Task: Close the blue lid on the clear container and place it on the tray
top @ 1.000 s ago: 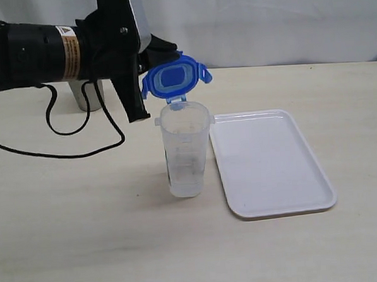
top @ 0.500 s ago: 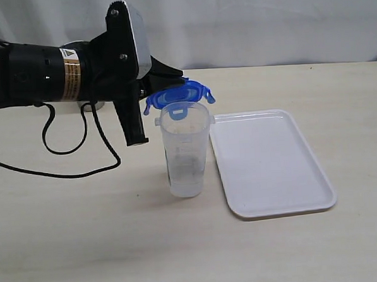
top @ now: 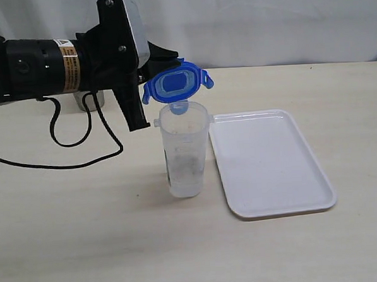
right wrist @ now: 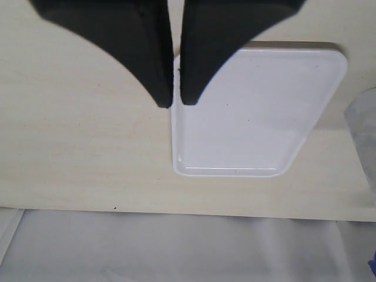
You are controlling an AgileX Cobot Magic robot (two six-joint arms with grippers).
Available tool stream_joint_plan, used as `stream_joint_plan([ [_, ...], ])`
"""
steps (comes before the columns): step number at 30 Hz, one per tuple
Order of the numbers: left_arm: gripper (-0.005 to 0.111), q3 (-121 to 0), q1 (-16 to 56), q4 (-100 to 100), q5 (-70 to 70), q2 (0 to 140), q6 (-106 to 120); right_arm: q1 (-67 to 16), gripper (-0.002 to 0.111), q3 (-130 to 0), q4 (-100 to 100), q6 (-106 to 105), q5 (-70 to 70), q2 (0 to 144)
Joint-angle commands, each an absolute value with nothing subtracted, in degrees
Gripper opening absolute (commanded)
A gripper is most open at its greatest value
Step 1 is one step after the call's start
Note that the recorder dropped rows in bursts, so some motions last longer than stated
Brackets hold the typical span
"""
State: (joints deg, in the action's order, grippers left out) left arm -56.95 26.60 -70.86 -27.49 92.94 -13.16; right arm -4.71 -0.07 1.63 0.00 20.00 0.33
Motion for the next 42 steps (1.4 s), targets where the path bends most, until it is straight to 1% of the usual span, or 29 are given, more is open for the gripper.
stream_joint_plan([
  [1, 0.000, -56.8, 26.7, -65.6, -27.8, 92.5, -9.4, -4.9, 0.005, 0.0, 1.7, 0.0, 19.6, 0.0],
  [7, 0.000, -56.8, 26.7, -63.9, -30.6, 92.5, -7.1, -4.9, 0.005, 0.0, 1.7, 0.0, 19.6, 0.0],
  [13, 0.000, -56.8, 26.7, -64.5, -29.7, 92.5, -8.2, -4.9, 0.005, 0.0, 1.7, 0.0, 19.6, 0.0],
  [18, 0.000, -56.7, 26.7, -73.1, -29.3, 91.9, -15.9, -4.9, 0.005, 0.0, 1.7, 0.0, 19.6, 0.0],
  [27, 0.000, -56.7, 26.7, -73.7, -29.1, 89.7, -17.8, -4.9, 0.005, 0.0, 1.7, 0.0, 19.6, 0.0],
  [42, 0.000, -56.6, 26.7, -83.7, -30.8, 89.7, -28.7, -4.9, 0.005, 0.0, 1.7, 0.0, 19.6, 0.0],
])
